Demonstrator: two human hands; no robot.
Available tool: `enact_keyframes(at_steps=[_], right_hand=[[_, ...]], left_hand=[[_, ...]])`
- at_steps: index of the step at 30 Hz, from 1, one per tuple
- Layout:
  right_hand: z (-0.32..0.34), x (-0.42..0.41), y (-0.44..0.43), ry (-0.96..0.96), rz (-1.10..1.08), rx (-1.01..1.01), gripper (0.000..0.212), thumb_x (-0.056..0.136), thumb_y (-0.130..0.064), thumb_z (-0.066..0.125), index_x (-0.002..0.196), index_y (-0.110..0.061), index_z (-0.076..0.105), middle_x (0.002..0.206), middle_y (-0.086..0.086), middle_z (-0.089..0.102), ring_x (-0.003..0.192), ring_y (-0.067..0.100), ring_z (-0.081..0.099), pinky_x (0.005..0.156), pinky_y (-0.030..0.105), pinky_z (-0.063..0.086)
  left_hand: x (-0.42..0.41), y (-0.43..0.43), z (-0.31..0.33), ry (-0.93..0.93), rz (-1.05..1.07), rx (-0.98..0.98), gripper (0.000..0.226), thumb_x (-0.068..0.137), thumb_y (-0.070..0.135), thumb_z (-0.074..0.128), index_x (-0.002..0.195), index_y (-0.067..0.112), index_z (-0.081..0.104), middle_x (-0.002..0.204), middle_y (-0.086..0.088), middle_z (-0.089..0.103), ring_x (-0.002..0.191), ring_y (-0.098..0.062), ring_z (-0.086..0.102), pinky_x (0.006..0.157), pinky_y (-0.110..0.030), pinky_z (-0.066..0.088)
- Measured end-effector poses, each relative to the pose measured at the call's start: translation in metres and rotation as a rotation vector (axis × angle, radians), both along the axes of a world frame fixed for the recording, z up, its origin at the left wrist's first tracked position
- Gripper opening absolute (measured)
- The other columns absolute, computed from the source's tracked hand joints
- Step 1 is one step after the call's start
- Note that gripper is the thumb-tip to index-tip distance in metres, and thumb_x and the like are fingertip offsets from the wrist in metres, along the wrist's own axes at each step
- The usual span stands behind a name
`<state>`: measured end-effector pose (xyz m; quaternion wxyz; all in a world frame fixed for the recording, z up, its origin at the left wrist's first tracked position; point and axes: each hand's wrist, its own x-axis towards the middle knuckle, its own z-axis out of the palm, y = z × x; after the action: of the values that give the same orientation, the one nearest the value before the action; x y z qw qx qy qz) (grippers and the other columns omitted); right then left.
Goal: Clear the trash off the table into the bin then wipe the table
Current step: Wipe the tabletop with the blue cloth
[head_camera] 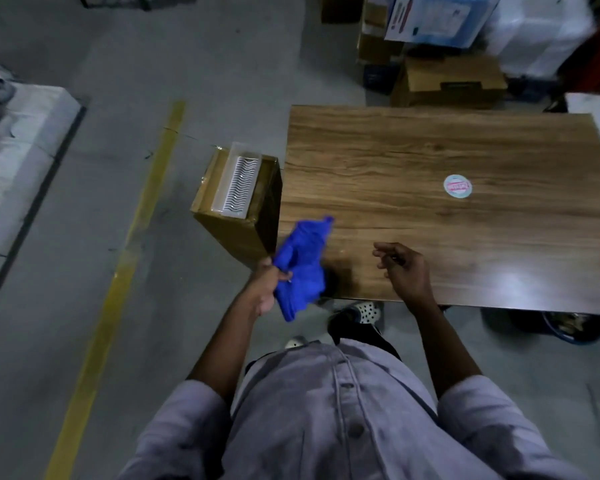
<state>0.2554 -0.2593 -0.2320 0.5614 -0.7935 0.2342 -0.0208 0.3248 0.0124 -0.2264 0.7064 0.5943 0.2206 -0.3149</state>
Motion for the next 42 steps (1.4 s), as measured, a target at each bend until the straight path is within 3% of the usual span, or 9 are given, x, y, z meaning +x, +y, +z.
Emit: enact_keyframes(at_steps=[3,6,10,14,20,23,30,38,42], right_hand=[[0.000,-0.010,-0.004,0.015,-0.069,0.017,0.028,0.097,0.011,0.053,0.115,0.000,0.070,0.102,0.011,0.073,0.070,-0.006,0.065,0.063,0.016,0.050],[0.000,-0.018,-0.005,0.022,-0.099,0.021,0.027,0.097,0.014,0.050,0.113,0.004,0.070,0.105,0.015,0.072,0.071,-0.010,0.065,0.059,0.012,0.049],[0.002,-0.021,-0.006,0.019,-0.099,-0.028,0.029,0.096,0.009,0.054,0.114,-0.006,0.072,0.104,0.007,0.074,0.078,-0.003,0.068,0.069,0.024,0.053],[-0.004,-0.018,-0.003,0.017,0.012,-0.234,0.040,0.087,0.009,0.056,0.114,-0.015,0.075,0.104,-0.003,0.075,0.093,0.015,0.071,0.083,0.028,0.055],[-0.060,-0.026,0.022,0.187,0.529,-0.456,0.064,0.080,-0.026,0.059,0.141,-0.005,0.056,0.137,0.023,0.061,0.127,0.044,0.057,0.107,0.053,0.045],[-0.079,-0.030,0.030,0.385,0.680,-0.595,0.078,0.087,-0.053,0.045,0.159,-0.027,0.030,0.166,0.006,0.027,0.153,0.036,0.022,0.117,0.061,0.028],[-0.101,-0.056,-0.041,0.362,0.462,-0.737,0.066,0.099,-0.068,0.036,0.150,-0.029,0.049,0.166,0.004,0.029,0.155,0.036,0.016,0.119,0.061,0.026],[-0.063,0.031,0.002,0.656,0.297,-0.667,0.091,0.080,-0.089,0.044,0.155,-0.057,0.003,0.169,0.007,-0.017,0.150,0.054,-0.013,0.111,0.077,0.009],[-0.069,0.081,0.049,0.596,0.318,-0.665,0.073,0.091,-0.075,0.046,0.155,-0.057,0.015,0.169,0.012,-0.016,0.147,0.058,-0.015,0.111,0.080,0.006]], left_hand=[[0.030,0.008,0.003,-0.247,0.062,0.362,0.049,0.088,-0.016,0.041,0.126,0.008,0.061,0.102,-0.006,0.068,0.085,-0.019,0.064,0.067,-0.024,0.056],[0.045,-0.006,-0.012,-0.500,-0.111,0.539,0.040,0.090,-0.006,0.044,0.123,0.005,0.063,0.110,-0.015,0.069,0.099,-0.027,0.065,0.084,-0.035,0.053],[0.010,-0.059,-0.052,-0.761,-0.751,0.726,0.068,0.083,-0.011,0.055,0.146,0.013,0.051,0.154,-0.012,0.046,0.146,-0.035,0.036,0.122,-0.045,0.027],[-0.038,-0.089,-0.069,-0.878,-1.320,0.683,0.076,0.088,-0.005,0.055,0.156,0.020,0.033,0.169,-0.004,0.010,0.155,-0.030,-0.005,0.124,-0.043,-0.007],[-0.026,-0.074,-0.058,-0.687,-1.060,0.537,0.070,0.067,-0.002,0.071,0.136,0.003,0.060,0.149,-0.019,0.050,0.149,-0.030,0.033,0.120,-0.032,0.025],[-0.026,-0.056,-0.057,-0.729,-0.967,0.522,0.064,0.059,0.010,0.065,0.122,0.011,0.071,0.138,-0.010,0.062,0.147,-0.026,0.034,0.120,-0.033,0.025],[-0.017,-0.011,-0.054,-0.826,-0.509,0.694,0.045,0.061,0.017,0.054,0.099,0.013,0.078,0.105,-0.005,0.074,0.107,-0.029,0.065,0.093,-0.042,0.053],[-0.036,0.028,-0.066,-0.729,-0.444,0.888,0.042,0.070,0.002,0.054,0.104,0.013,0.076,0.106,-0.005,0.074,0.108,-0.030,0.061,0.089,-0.045,0.053],[-0.045,0.043,-0.065,-0.714,-0.458,0.916,0.045,0.068,0.005,0.051,0.103,0.018,0.076,0.107,-0.001,0.073,0.110,-0.027,0.060,0.092,-0.045,0.051]])
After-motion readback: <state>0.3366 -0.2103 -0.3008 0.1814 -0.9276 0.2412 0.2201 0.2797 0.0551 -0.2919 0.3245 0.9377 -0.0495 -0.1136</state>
